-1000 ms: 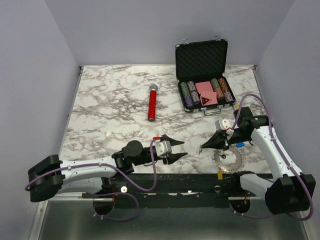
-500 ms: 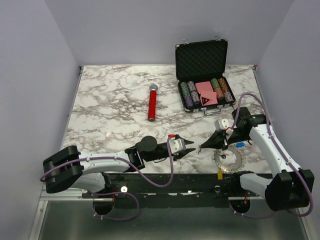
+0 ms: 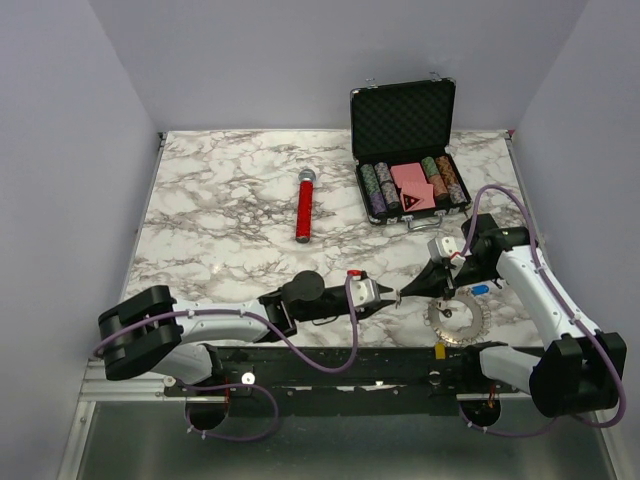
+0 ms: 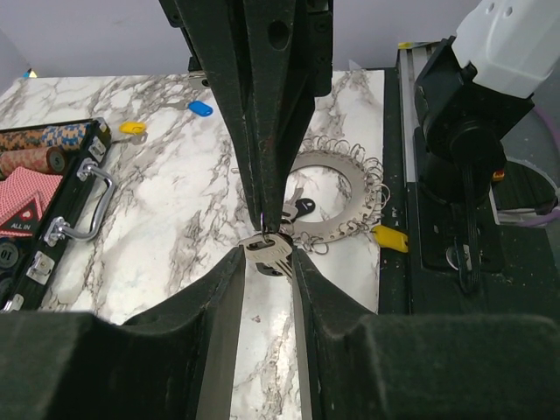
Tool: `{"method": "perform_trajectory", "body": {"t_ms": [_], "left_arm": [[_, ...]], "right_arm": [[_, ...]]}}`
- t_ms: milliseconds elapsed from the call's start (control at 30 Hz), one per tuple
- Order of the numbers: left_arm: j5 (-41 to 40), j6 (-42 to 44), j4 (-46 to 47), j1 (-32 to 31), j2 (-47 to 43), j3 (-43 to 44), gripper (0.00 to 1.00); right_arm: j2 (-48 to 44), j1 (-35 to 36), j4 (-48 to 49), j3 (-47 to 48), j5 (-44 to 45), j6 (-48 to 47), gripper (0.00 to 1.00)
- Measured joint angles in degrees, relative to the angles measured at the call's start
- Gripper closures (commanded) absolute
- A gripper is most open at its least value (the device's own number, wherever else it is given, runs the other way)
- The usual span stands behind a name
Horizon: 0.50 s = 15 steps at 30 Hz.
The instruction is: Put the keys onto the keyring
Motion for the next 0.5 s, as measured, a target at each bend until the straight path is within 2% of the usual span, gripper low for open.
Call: {"method": "perform_trajectory", "body": {"t_ms": [500], "left_arm": [[1.1, -0.3, 0.1, 0.0, 1.8, 1.2, 0.71]], "right_arm": [[0.3, 0.3, 0.0, 0.0, -0.4, -0.3, 0.99]]}}
